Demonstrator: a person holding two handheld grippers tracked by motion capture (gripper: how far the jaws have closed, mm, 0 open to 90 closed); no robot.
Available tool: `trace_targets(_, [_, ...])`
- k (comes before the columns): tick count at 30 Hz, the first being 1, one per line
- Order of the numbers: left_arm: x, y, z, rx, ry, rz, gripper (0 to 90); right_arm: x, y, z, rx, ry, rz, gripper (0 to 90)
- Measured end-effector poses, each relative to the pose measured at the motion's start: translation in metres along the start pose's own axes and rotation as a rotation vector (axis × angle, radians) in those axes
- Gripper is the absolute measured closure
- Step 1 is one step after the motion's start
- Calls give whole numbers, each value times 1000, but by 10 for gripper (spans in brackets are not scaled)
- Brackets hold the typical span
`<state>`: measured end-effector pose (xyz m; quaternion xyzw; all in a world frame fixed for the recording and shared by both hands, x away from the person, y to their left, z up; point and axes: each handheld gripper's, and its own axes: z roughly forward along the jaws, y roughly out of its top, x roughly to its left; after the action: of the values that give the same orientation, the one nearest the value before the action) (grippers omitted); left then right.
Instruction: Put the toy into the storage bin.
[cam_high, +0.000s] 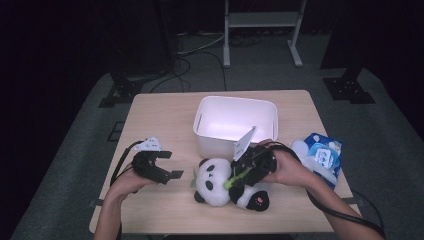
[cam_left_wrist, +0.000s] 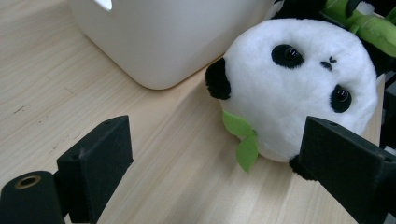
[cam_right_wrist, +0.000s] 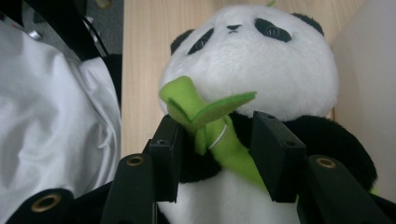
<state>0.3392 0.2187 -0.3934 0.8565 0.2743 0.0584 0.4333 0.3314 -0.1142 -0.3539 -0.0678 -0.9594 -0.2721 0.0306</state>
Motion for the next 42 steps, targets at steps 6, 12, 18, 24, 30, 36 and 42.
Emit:
trace_targets(6, [1, 0, -2, -5, 1, -4, 84, -4, 2, 11, 26, 22, 12, 537])
trace_targets(12, [0, 0, -2, -4, 1, -7, 84, -5, 2, 16, 48, 17, 6, 570])
trace_targets(18, [0, -1, -3, -8, 5, -10, 84, -5, 0, 18, 64, -4, 15, 620])
trace_targets(24, [2, -3, -2, -7, 4, -19, 84, -7, 0, 19, 60, -4, 27, 663])
trace_targets(30, [3, -4, -2, -10, 3, -25, 84, -9, -1, 19, 57, -4, 30, 674])
trace_targets(36, [3, -4, -2, -11, 1, -27, 84, -7, 0, 20, 70, -15, 26, 678])
trace_targets(42, [5, -5, -1, -11, -1, -29, 84, -10, -1, 20, 59, -10, 37, 678])
